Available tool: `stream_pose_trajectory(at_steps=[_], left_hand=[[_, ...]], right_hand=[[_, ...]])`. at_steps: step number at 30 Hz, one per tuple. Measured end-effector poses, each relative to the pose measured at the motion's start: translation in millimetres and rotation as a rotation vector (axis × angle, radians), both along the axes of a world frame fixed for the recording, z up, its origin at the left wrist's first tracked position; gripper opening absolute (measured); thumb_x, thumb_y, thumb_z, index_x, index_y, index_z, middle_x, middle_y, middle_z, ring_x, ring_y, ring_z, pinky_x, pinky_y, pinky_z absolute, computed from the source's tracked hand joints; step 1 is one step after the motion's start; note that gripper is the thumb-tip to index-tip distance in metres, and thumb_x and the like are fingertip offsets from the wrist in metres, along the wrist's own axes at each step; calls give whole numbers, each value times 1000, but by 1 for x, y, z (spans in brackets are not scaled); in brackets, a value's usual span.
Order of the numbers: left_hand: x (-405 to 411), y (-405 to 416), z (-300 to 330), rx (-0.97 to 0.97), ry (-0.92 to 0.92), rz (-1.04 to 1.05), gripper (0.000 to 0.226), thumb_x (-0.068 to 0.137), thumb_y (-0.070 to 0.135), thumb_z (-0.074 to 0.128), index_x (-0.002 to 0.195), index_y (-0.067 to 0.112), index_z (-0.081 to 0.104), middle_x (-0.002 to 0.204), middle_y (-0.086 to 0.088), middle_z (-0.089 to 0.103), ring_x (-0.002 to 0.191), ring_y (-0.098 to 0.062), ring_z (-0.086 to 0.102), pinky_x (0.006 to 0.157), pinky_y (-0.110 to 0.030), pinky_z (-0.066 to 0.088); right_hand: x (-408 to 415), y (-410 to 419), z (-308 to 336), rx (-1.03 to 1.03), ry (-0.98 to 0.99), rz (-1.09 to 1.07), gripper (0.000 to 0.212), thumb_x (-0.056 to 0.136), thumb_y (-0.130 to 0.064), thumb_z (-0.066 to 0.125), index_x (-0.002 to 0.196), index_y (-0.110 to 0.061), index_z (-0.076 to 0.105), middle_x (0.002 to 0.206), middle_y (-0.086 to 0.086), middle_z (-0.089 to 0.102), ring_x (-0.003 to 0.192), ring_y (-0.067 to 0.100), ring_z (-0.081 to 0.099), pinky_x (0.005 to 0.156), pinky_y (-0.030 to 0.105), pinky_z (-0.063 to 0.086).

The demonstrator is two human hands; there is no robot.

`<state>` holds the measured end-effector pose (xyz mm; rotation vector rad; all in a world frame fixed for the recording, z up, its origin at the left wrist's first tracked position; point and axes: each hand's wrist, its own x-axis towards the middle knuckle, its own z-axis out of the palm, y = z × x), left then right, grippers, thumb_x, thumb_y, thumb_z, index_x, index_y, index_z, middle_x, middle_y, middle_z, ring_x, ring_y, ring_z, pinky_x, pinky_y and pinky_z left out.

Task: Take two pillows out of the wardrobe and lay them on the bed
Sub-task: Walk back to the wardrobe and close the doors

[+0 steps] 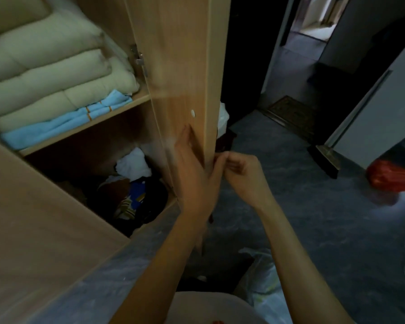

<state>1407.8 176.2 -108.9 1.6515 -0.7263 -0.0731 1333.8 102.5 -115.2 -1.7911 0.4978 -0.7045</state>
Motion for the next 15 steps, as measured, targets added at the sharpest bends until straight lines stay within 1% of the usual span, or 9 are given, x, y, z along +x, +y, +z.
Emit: stream_pose_trajectory(at_steps=[1,3,5,7,9,10,11,13,15], left_hand=[[3,7,1,-27,3,9,75,78,23,70,139,10,27,135,-7,42,125,-16,44,104,-42,41],[10,18,2,-53,-7,51,67,81,18,67,137,9,31,130,-5,47,119,-11,50,100,-31,44],[16,29,2,-67,-8,90,58,84,12,62,136,9,35,123,-3,54,109,-4,55,92,-16,45],[23,41,1,-67,-28,112,51,86,6,58,133,6,38,113,-5,59,99,5,56,82,-6,43],[30,55,1,-49,-74,128,47,86,5,57,130,3,41,103,-5,61,89,11,56,74,-3,42],[34,61,1,-43,-84,136,45,87,6,57,129,3,42,101,-5,62,86,11,56,72,-3,43],[38,68,1,-39,-91,141,43,87,7,58,127,4,44,98,-2,62,85,11,57,72,-3,43],[46,81,2,-24,-115,167,38,87,9,58,123,5,47,90,10,60,81,10,58,68,-4,44],[56,93,1,0,-144,213,30,88,12,58,116,6,51,81,17,56,73,7,58,63,-6,44]], right_hand=[[4,5,-2,-2,-5,23,30,85,7,53,102,-13,66,91,-8,68,86,-2,66,79,17,52],[11,17,-4,-4,-15,59,31,83,8,56,107,-10,64,92,-7,68,87,0,66,80,16,52],[19,29,-5,6,-14,100,29,83,7,57,104,-12,64,92,-4,68,86,3,66,80,15,51],[29,40,-5,3,-36,106,24,84,1,59,99,-17,60,89,-10,65,82,-2,63,76,14,50],[40,51,-2,-6,-76,53,22,84,-6,61,100,-21,54,87,-8,62,81,1,61,74,15,50],[46,55,0,-36,-92,31,24,85,-8,61,105,-20,54,88,-4,60,82,4,59,75,16,49],[52,58,3,-85,-102,26,29,86,-8,60,112,-17,53,93,0,59,85,5,58,77,16,48],[66,64,10,-184,-124,58,37,87,-8,57,123,-13,51,103,3,56,90,1,56,81,12,46],[79,70,16,-247,-154,93,34,89,-8,55,122,-10,53,105,1,57,91,-4,54,84,9,44]])
